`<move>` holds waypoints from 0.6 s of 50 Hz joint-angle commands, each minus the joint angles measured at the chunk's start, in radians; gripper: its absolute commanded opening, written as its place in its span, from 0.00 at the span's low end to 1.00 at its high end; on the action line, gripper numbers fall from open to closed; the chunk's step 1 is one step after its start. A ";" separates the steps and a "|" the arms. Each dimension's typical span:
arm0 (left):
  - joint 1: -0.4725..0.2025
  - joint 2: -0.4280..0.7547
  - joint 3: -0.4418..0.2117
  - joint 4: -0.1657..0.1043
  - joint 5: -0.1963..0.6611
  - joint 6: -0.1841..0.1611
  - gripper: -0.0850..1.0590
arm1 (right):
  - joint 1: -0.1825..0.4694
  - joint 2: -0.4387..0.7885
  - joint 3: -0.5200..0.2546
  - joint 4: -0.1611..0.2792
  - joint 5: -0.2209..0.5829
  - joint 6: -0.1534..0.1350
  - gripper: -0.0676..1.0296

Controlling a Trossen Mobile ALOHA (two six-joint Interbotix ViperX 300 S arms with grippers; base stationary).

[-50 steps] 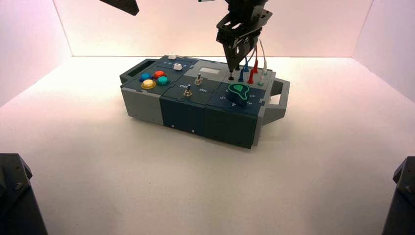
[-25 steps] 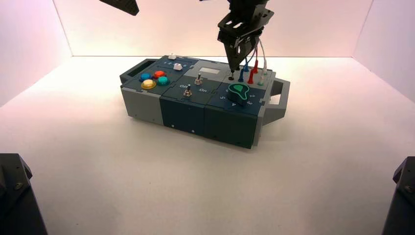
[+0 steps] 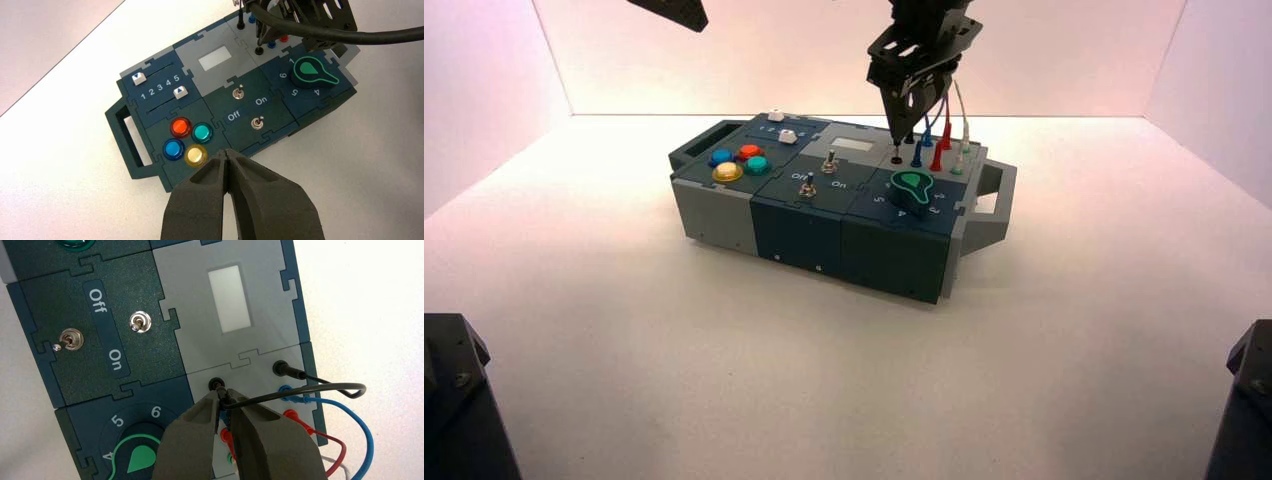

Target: Insert the black wire.

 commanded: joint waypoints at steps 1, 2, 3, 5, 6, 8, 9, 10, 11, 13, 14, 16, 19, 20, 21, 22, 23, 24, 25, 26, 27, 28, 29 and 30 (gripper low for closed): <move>-0.003 -0.005 -0.011 -0.002 -0.008 0.008 0.05 | -0.002 -0.012 -0.012 0.002 -0.006 0.000 0.04; -0.002 -0.005 -0.011 -0.002 -0.008 0.008 0.05 | -0.002 -0.009 -0.012 0.002 -0.006 0.000 0.04; -0.002 -0.005 -0.011 0.000 -0.008 0.008 0.05 | -0.002 -0.008 -0.012 0.002 -0.006 0.000 0.04; -0.002 -0.005 -0.009 -0.002 -0.008 0.008 0.05 | -0.002 -0.005 -0.012 0.002 -0.006 0.002 0.04; -0.002 -0.005 -0.011 -0.002 -0.008 0.008 0.05 | -0.002 -0.003 -0.011 0.002 -0.006 0.000 0.04; -0.002 -0.005 -0.011 -0.002 -0.008 0.008 0.05 | -0.002 0.000 -0.012 0.002 -0.006 0.000 0.04; -0.002 -0.005 -0.011 -0.002 -0.008 0.008 0.05 | 0.000 0.002 -0.011 0.002 -0.006 0.002 0.04; -0.002 -0.005 -0.009 -0.002 -0.008 0.008 0.05 | -0.002 0.002 -0.011 0.002 -0.006 0.000 0.04; -0.002 -0.005 -0.011 -0.002 -0.008 0.008 0.05 | -0.002 0.003 -0.009 0.002 -0.006 0.002 0.04; -0.003 -0.005 -0.011 -0.002 -0.008 0.008 0.05 | -0.002 0.003 -0.009 0.002 -0.006 0.000 0.04; -0.002 -0.005 -0.011 0.000 -0.008 0.008 0.05 | -0.002 0.005 -0.009 0.002 -0.006 0.002 0.04; -0.002 -0.005 -0.011 -0.002 -0.008 0.008 0.05 | -0.002 0.006 -0.009 0.002 -0.009 0.002 0.04; -0.003 -0.005 -0.009 -0.002 -0.008 0.008 0.05 | -0.002 0.011 -0.006 0.002 -0.014 0.000 0.04; -0.002 -0.005 -0.011 -0.002 -0.008 0.008 0.05 | 0.000 0.012 -0.006 0.002 -0.014 0.000 0.04; -0.002 -0.005 -0.011 -0.002 -0.008 0.008 0.05 | -0.002 0.015 -0.006 0.002 -0.015 0.000 0.04; -0.002 -0.005 -0.011 -0.002 -0.008 0.008 0.05 | -0.002 0.017 -0.006 0.002 -0.015 0.000 0.04; -0.002 -0.005 -0.011 0.000 -0.006 0.008 0.05 | -0.002 0.021 -0.005 0.002 -0.015 0.002 0.04; -0.002 -0.005 -0.011 -0.002 -0.008 0.008 0.05 | 0.000 0.023 -0.005 0.002 -0.015 0.000 0.04; -0.003 -0.005 -0.011 -0.002 -0.008 0.008 0.05 | -0.002 0.031 -0.005 0.002 -0.015 0.000 0.04; -0.002 -0.005 -0.011 -0.002 -0.008 0.008 0.05 | 0.000 0.035 -0.005 0.002 -0.015 0.000 0.04; -0.003 -0.005 -0.009 -0.002 -0.008 0.008 0.05 | -0.002 0.038 -0.005 0.002 -0.015 0.002 0.04; -0.002 -0.005 -0.011 -0.002 -0.008 0.008 0.05 | -0.002 0.041 -0.005 0.002 -0.015 0.000 0.04; -0.002 -0.005 -0.009 0.000 -0.008 0.008 0.05 | -0.002 0.041 -0.005 0.002 -0.015 0.000 0.04; -0.002 -0.005 -0.011 -0.002 -0.008 0.008 0.05 | -0.002 0.044 -0.005 0.002 -0.015 0.000 0.04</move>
